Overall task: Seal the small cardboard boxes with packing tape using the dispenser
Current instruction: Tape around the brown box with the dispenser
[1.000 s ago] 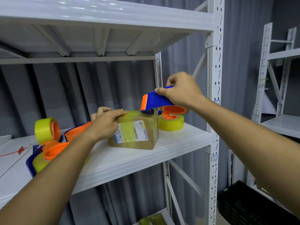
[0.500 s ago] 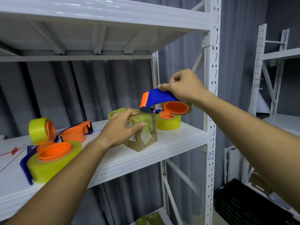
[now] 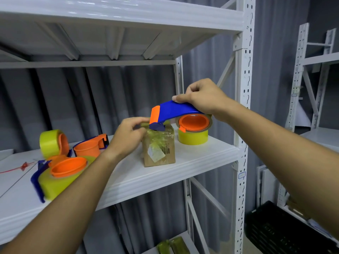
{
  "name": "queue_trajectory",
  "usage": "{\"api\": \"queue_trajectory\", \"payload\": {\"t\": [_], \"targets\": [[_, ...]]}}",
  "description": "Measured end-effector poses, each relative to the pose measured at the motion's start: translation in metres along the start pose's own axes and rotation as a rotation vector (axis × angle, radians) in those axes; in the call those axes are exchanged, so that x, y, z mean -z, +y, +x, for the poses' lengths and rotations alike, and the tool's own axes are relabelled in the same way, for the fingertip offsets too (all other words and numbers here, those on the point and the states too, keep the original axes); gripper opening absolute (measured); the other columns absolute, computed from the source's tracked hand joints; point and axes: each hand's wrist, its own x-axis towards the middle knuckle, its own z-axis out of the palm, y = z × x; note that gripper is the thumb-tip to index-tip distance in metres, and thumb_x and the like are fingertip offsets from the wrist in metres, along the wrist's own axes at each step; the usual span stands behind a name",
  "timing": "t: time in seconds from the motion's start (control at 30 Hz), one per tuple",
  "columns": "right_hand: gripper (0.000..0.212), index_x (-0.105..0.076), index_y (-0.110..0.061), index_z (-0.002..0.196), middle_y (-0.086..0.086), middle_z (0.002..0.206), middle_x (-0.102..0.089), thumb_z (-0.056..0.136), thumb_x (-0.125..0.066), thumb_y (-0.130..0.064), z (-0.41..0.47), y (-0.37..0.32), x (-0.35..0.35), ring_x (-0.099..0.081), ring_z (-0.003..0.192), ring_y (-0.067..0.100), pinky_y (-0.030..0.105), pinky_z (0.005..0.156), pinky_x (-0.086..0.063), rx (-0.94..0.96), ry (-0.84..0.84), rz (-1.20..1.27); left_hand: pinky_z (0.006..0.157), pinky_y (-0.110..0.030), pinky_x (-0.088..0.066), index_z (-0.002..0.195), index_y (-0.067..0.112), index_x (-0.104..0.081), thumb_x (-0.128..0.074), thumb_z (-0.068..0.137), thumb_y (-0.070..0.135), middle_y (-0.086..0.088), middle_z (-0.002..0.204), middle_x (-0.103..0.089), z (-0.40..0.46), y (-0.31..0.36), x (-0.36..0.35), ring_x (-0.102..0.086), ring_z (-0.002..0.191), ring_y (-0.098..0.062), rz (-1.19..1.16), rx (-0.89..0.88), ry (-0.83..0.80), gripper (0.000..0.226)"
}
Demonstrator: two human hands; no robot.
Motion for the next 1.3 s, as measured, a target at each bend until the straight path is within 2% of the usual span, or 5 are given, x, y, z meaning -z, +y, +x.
{"api": "queue_trajectory", "payload": {"t": [0.2, 0.4, 0.87, 1.13, 1.3], "targets": [[0.048, -0.056, -0.021, 0.049, -0.011, 0.047, -0.056, 0.082, -0.079, -0.047, 0.001, 0.0, -0.004, -0.055, 0.047, 0.001, 0.017, 0.051, -0.043, 0.035, 0.017, 0.069, 0.06, -0.017, -0.049, 0.103, 0.026, -0.076, -0.049, 0.099, 0.011, 0.009, 0.091, -0.077, 0.011, 0.023, 0.008, -0.067, 0.071, 0.002, -0.188, 0.262, 0.026, 0.032], [0.042, -0.059, -0.02, 0.057, -0.009, 0.053, -0.061, 0.082, -0.078, -0.048, -0.005, 0.004, -0.002, -0.061, 0.054, 0.002, 0.017, 0.053, -0.046, 0.03, 0.019, 0.122, 0.078, -0.032, -0.047, 0.119, 0.021, -0.072, -0.041, 0.102, 0.011, -0.004, 0.108, -0.076, 0.012, 0.027, 0.009, -0.07, 0.095, -0.018, -0.402, 0.425, -0.087, 0.036], [0.033, -0.064, -0.02, 0.067, -0.008, 0.063, -0.07, 0.085, -0.076, -0.045, -0.008, 0.006, 0.01, -0.068, 0.06, 0.007, 0.018, 0.056, -0.05, -0.017, 0.038, 0.308, 0.078, -0.028, -0.054, 0.107, 0.025, -0.076, -0.055, 0.099, 0.012, 0.011, 0.101, -0.077, 0.011, 0.032, 0.006, -0.072, 0.095, -0.008, -0.155, 0.338, -0.074, 0.026], [0.033, -0.065, -0.018, 0.07, -0.004, 0.07, -0.073, 0.085, -0.075, -0.046, -0.009, 0.015, 0.005, -0.072, 0.067, 0.012, 0.02, 0.06, -0.053, -0.031, 0.016, 0.35, 0.063, -0.024, -0.049, 0.116, 0.017, -0.073, -0.046, 0.103, 0.017, -0.003, 0.109, -0.076, 0.013, 0.044, 0.004, -0.069, 0.081, -0.014, -0.567, 0.448, -0.096, 0.03], [0.033, -0.066, -0.018, 0.075, -0.002, 0.076, -0.075, 0.086, -0.074, -0.048, -0.007, 0.015, 0.002, -0.074, 0.076, 0.018, 0.022, 0.063, -0.056, -0.005, 0.001, 0.34, 0.056, -0.02, -0.048, 0.111, 0.017, -0.076, -0.058, 0.099, 0.023, 0.001, 0.102, -0.076, 0.016, 0.04, 0.006, -0.066, 0.071, -0.009, -0.564, 0.545, -0.072, 0.022]]}}
